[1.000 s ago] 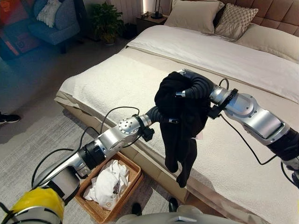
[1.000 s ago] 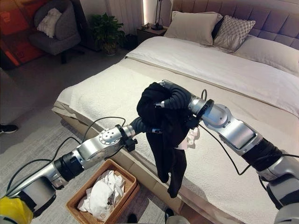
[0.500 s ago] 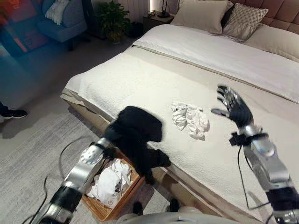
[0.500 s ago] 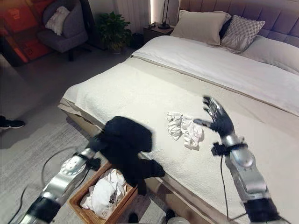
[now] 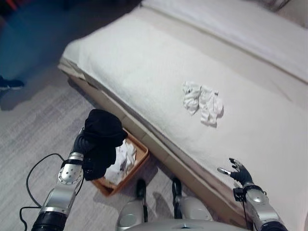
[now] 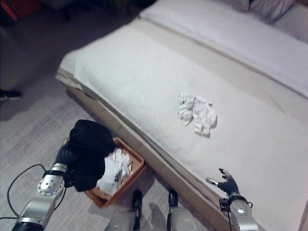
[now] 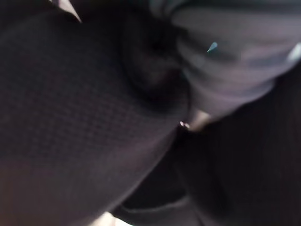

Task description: Pick up clothes into the bucket

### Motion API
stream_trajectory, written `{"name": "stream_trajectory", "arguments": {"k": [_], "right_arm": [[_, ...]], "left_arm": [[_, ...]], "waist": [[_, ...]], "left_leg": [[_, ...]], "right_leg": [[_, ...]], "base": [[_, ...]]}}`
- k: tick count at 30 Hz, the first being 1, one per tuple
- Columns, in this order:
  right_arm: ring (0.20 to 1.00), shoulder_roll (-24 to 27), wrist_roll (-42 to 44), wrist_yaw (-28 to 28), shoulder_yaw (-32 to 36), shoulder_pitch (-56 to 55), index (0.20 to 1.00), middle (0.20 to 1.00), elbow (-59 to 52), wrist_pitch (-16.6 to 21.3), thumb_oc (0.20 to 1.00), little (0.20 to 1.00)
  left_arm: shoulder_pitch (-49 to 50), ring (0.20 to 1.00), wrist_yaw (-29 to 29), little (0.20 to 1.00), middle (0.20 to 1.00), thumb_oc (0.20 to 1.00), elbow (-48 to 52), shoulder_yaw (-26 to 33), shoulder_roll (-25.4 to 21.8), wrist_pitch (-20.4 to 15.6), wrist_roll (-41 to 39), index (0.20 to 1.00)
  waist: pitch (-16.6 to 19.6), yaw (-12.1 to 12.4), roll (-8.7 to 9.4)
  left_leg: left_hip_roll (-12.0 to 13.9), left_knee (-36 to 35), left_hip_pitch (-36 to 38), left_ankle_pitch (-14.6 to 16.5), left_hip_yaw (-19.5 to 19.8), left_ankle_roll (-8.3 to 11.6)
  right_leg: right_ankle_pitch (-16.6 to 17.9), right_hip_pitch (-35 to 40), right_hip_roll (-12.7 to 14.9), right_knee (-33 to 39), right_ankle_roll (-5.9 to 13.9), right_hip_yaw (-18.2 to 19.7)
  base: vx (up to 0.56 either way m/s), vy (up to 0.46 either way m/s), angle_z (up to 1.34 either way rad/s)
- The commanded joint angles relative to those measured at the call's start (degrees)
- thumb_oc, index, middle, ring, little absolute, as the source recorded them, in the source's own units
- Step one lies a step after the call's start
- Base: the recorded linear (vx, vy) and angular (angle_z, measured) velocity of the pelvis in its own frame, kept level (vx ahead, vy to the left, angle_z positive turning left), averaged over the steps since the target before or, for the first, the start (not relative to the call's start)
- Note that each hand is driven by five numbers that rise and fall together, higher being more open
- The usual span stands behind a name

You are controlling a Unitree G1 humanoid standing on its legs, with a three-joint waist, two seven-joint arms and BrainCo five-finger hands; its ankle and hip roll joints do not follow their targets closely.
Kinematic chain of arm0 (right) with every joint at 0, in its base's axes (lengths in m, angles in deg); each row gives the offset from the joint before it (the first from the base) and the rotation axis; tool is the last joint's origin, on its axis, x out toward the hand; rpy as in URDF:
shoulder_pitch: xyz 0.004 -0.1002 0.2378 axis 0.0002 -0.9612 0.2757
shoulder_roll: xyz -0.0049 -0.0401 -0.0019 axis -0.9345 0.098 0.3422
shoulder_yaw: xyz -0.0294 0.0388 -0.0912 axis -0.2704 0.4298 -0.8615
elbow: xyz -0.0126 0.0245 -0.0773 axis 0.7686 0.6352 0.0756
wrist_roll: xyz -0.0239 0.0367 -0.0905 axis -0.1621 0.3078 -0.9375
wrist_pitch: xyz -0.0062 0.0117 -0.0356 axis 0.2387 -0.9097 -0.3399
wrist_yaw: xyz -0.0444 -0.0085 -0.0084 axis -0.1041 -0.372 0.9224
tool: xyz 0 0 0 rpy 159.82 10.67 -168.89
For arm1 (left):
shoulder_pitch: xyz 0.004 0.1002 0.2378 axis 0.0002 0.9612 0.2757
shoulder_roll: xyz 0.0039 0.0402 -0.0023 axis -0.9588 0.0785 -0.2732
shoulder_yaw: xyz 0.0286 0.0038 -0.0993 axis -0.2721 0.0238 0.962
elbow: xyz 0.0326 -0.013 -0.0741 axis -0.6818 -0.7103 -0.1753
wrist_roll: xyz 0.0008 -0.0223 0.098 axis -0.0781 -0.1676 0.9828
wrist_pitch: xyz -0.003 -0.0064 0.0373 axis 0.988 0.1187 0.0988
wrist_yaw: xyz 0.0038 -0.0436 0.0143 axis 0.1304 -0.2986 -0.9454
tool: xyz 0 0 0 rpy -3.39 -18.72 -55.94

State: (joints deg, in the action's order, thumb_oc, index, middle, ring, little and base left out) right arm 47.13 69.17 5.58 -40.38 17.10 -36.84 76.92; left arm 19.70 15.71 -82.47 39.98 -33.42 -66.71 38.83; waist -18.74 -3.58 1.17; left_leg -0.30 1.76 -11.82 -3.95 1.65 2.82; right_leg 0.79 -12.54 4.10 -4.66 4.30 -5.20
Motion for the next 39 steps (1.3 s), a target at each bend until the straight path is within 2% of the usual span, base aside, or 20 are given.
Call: {"name": "stream_trajectory", "arguments": {"k": [1, 7, 8, 11, 12, 18, 23, 24, 25, 28, 32, 36, 38, 39], "right_arm": [[1.0, 0.43, -1.16, 3.82, -2.58, 0.18, 1.0, 1.0, 1.4, 1.6, 1.0, 1.0], [1.0, 0.93, -0.83, 5.93, -3.69, 2.39, 1.0, 1.0, 7.73, 1.61, 1.0, 1.0], [1.0, 1.35, -0.19, 6.73, -4.17, 3.05, 1.0, 1.0, 6.94, 2.16, 1.0, 1.0], [1.0, 1.33, 0.73, 7.32, -4.67, 3.39, 1.0, 1.0, 4.76, 2.99, 1.0, 1.0], [1.0, 1.4, 2.03, 8.42, -5.13, 3.95, 1.0, 1.0, 2.43, 4.12, 1.0, 1.0], [1.0, 1.68, 5.42, 8.61, -7.25, 5.52, 1.0, 1.0, -4.23, 6.23, 1.0, 1.0], [1.0, 2.78, 6.59, 9.36, -9.0, 7.52, 1.0, 1.0, -6.83, 6.88, 1.0, 1.0], [1.0, 2.99, 6.53, 9.51, -9.35, 7.77, 1.0, 1.0, -6.7, 6.88, 1.0, 1.0], [1.0, 3.08, 6.66, 9.85, -9.61, 8.17, 1.0, 1.0, -6.52, 7.0, 1.0, 1.0], [1.0, 2.91, 6.0, 10.56, -10.58, 8.57, 1.0, 1.0, -6.3, 7.07, 1.0, 1.0], [1.0, 2.31, 5.93, 10.98, -11.29, 8.12, 1.0, 1.0, -5.76, 7.31, 1.0, 1.0], [1.0, 1.35, 6.16, 11.44, -12.31, 8.32, 1.0, 1.0, -4.41, 7.72, 1.0, 1.0], [1.0, 1.11, 6.27, 11.68, -12.17, 8.24, 1.0, 1.0, -3.34, 7.95, 1.0, 1.0], [1.0, 1.17, 6.28, 11.68, -12.28, 8.26, 1.0, 1.0, -3.33, 7.96, 1.0, 1.0]], "left_arm": [[-2.99, 0.2, -6.8, 0.2, 0.2, 0.2, -3.59, 3.63, -1.84, -3.68, 3.64, 0.2], [-9.86, 0.2, -9.16, 0.2, 0.2, 0.2, -14.09, -1.02, -2.93, -2.59, 3.03, 0.2], [-13.55, 0.2, -10.3, 0.2, 0.2, 0.2, -19.17, -2.98, -3.73, -2.31, 2.73, 0.2], [-16.71, 0.2, -11.91, 0.2, 0.2, 0.2, -22.7, -4.63, -5.36, -1.68, 4.42, 0.2], [-19.79, 0.2, -13.01, 0.2, 0.2, 0.2, -25.53, -6.64, -7.26, -0.62, 6.67, 0.2], [-28.28, 0.2, -14.11, 0.2, 0.2, 0.2, -32.08, -10.6, -11.8, 1.21, 8.77, 0.2], [-32.83, 0.2, -14.33, 0.2, 0.2, 0.2, -33.46, -13.0, -14.93, 2.14, 9.42, 0.2], [-33.42, 0.2, -14.36, 0.2, 0.2, 0.2, -34.03, -13.33, -15.26, 2.25, 9.51, 0.2], [-33.74, 0.2, -15.0, 0.2, 0.2, 0.2, -33.77, -13.44, -15.94, 2.51, 9.76, 0.2], [-34.48, 0.2, -17.87, 0.2, 0.2, 0.2, -32.43, -11.23, -18.03, 2.19, 8.35, 0.2], [-33.16, 0.2, -20.71, 0.2, 0.2, 0.2, -30.55, -8.13, -19.27, 1.06, 6.37, 0.2], [-32.16, 0.2, -24.2, 0.2, 0.2, 0.2, -27.85, -4.52, -19.02, -1.48, 1.62, 0.2], [-28.51, 0.2, -26.44, 0.2, 0.2, 0.2, -22.95, 0.53, -18.44, -4.44, -3.12, 0.2], [-28.18, 0.2, -26.43, 0.2, 0.2, 0.2, -22.73, 0.81, -18.41, -4.37, -3.09, 0.2]], "waist": [[1.62, -0.88, 2.41], [-2.06, -1.73, 3.68], [-4.05, -2.03, 4.37], [-5.54, -2.36, 5.12], [-7.01, -2.83, 5.91], [-9.93, -3.85, 7.52], [-11.05, -4.24, 6.73], [-11.05, -4.04, 6.35], [-11.05, -4.05, 6.09], [-11.05, -3.92, 5.57], [-11.05, -3.53, 5.69], [-11.05, -3.13, 5.75], [-11.05, -2.33, 5.39], [-11.05, -2.45, 5.4]], "left_leg": [[-0.95, 8.31, -4.72, 4.35, -0.64, -1.32], [-0.97, 10.79, -9.56, 3.85, -0.72, -1.47], [-0.94, 13.19, -12.15, 4.35, -0.83, -1.68], [-0.75, 14.56, -14.47, 4.45, -0.84, -1.79], [-0.4, 15.81, -16.62, 4.43, -0.84, -1.82], [-0.01, 19.75, -22.98, 4.72, -0.68, -1.53], [-0.31, 25.5, -29.87, 6.37, -0.57, -1.82], [-0.07, 26.35, -29.74, 8.56, -0.22, -1.61], [-0.15, 27.08, -31.17, 8.75, -0.18, -1.65], [-0.2, 28.19, -34.74, 8.84, 0.1, -1.65], [-0.26, 27.68, -34.86, 8.74, 0.17, -1.52], [-0.33, 26.18, -34.07, 8.44, 0.31, -1.41], [-0.42, 24.84, -33.16, 8.27, 0.31, -1.3], [-0.41, 24.82, -33.1, 8.27, 0.31, -1.3]], "right_leg": [[1.7, -2.07, 3.39, -2.86, 2.85, 0.02], [2.04, -7.06, 3.5, -4.97, 2.73, 0.43], [1.71, -9.43, 3.48, -6.77, 2.62, 0.88], [1.71, -11.49, 3.31, -7.88, 2.56, 0.96], [2.01, -13.45, 3.18, -8.38, 2.54, 0.98], [3.01, -19.06, 2.81, -9.74, 2.64, 1.31], [2.07, -25.38, 2.91, -14.05, 2.15, 1.92], [0.22, -25.5, 2.44, -15.26, 2.38, 2.25], [0.04, -26.86, 2.51, -16.0, 2.31, 2.29], [-0.17, -30.29, 2.65, -17.18, 2.26, 2.06], [-0.1, -30.44, 2.71, -16.64, 2.41, 1.75], [0.18, -29.95, 2.76, -15.27, 2.5, 1.58], [0.26, -29.32, 2.67, -14.19, 2.58, 1.6], [0.27, -29.26, 2.67, -14.17, 2.58, 1.61]], "base": [[-0.08, 0.041, -0.05], [-0.08, 0.031, -0.06], [-0.08, 0.027, -0.01], [-0.1, 0.014, 0.0], [-0.06, 0.001, 0.03], [-0.08, 0.001, -0.03], [-0.02, 0.031, -0.02], [0.07, 0.041, -0.02], [0.06, 0.026, -0.03], [0.0, 0.001, 0.02], [0.0, 0.0, 0.0], [0.02, -0.025, 0.03], [0.03, -0.022, 0.01], [0.0, 0.0, 0.0]]}}
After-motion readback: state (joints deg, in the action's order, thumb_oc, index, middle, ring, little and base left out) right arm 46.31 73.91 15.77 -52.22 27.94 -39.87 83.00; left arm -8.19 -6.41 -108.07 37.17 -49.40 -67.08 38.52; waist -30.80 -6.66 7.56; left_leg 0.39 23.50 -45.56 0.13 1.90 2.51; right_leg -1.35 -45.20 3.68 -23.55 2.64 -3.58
